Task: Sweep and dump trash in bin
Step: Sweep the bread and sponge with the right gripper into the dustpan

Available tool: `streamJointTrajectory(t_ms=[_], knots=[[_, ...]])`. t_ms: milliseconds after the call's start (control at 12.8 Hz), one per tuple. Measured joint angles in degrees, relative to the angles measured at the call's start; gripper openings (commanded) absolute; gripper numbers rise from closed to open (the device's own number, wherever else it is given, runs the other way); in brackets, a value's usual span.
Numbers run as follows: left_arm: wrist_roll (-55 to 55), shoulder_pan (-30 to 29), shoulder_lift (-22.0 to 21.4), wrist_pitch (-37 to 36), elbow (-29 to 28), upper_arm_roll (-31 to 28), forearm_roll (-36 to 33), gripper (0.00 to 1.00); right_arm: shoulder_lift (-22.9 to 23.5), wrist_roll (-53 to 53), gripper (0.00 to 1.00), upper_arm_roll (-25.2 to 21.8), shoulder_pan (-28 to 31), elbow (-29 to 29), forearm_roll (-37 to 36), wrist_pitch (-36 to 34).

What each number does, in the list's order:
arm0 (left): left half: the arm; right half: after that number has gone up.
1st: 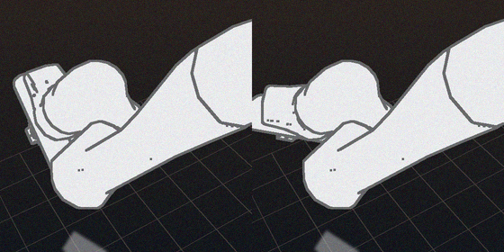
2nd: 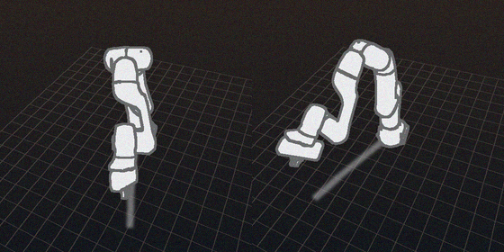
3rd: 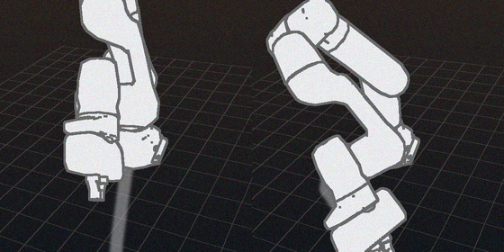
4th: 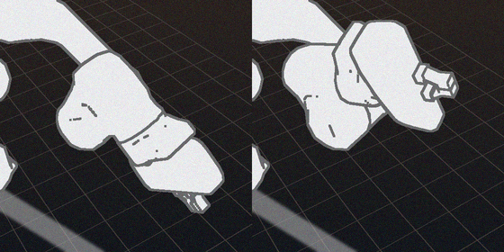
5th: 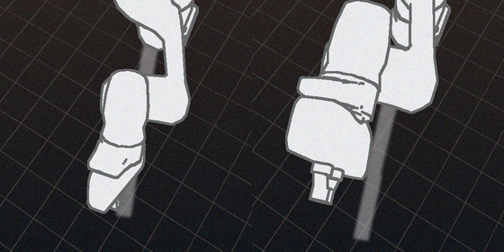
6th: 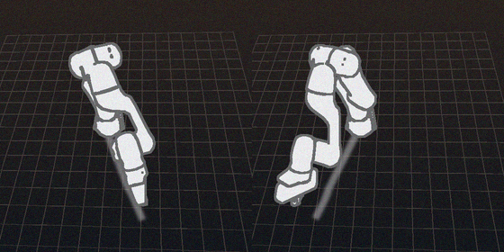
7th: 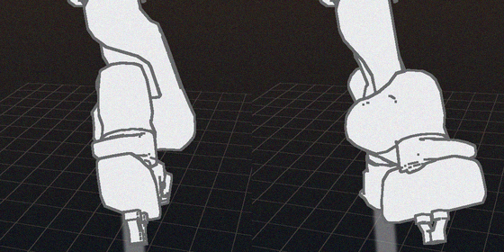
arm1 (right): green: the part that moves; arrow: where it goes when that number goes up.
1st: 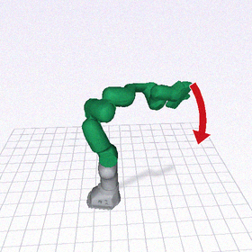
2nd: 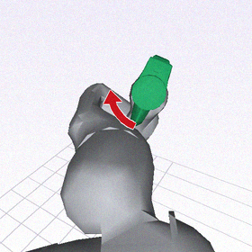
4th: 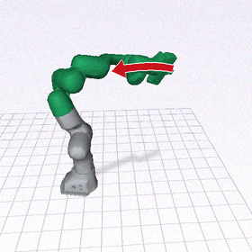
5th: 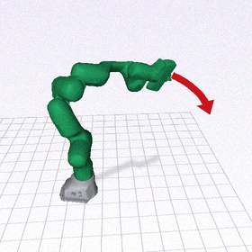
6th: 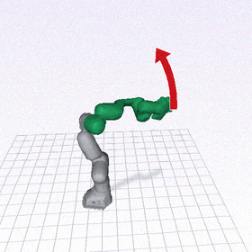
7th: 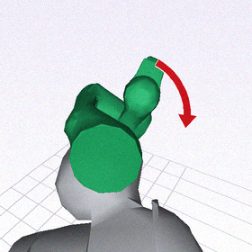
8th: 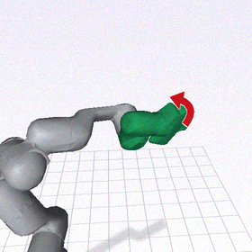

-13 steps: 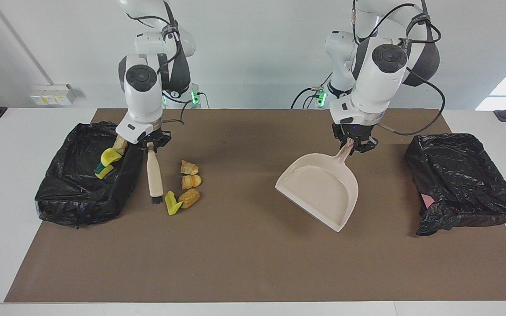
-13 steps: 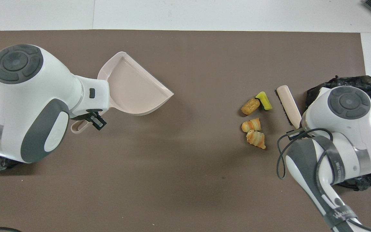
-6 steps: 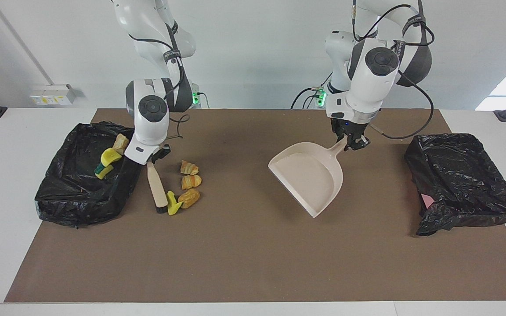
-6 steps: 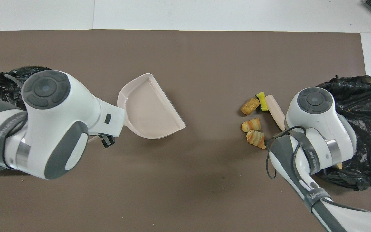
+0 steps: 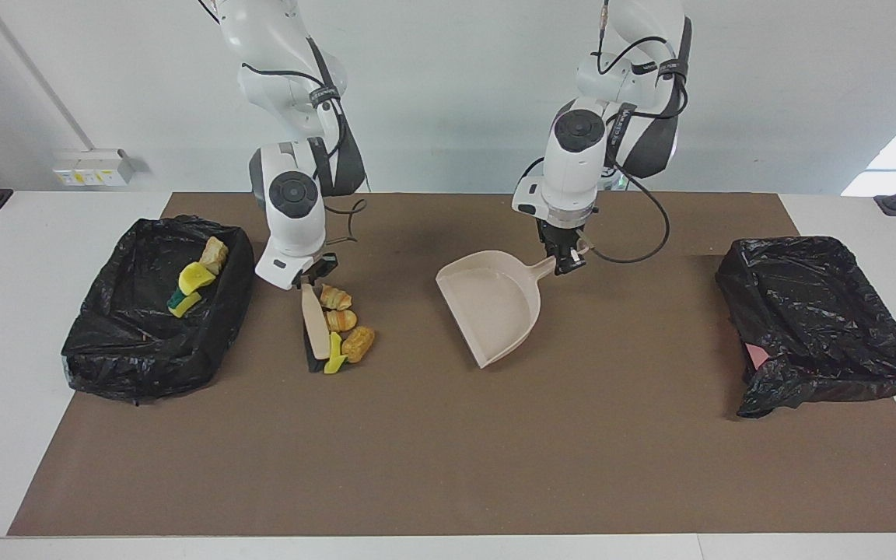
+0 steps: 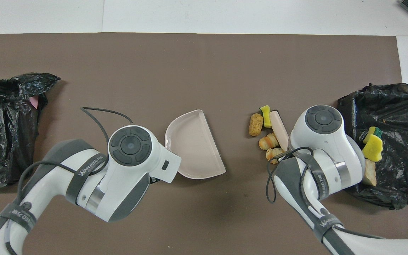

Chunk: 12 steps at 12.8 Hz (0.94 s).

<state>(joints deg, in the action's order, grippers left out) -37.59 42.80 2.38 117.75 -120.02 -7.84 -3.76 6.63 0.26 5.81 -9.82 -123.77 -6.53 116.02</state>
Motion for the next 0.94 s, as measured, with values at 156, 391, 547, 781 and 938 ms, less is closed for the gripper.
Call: streamJointTrajectory(t_ms=[156, 391, 547, 781, 938], knots=[[3.4, 2.2, 0.5, 1.5, -0.5, 0.0, -0.9, 0.00, 0.0, 0.1, 0.00, 0.0, -2.4, -0.3, 4.0, 1.2], [6.2, 4.2, 2.5, 3.0, -0.5, 0.1, -3.6, 0.00, 0.0, -0.1, 0.00, 0.1, -7.0, -0.3, 14.7, 1.4], [6.3, 4.8, 2.6, 3.0, -0.5, 0.0, -3.9, 0.00, 0.0, -2.1, 0.00, 0.2, -8.6, 0.0, 22.2, 0.9], [6.8, 5.4, 2.8, 3.9, -0.6, 0.1, -3.9, 0.00, -0.4, -4.8, 0.00, -0.1, -7.6, 4.0, 29.0, -5.9], [7.1, 5.4, 2.8, 7.7, -2.4, 0.0, -3.9, 0.00, -3.1, -4.9, 0.00, -0.4, -5.4, 7.7, 29.4, -12.5]])
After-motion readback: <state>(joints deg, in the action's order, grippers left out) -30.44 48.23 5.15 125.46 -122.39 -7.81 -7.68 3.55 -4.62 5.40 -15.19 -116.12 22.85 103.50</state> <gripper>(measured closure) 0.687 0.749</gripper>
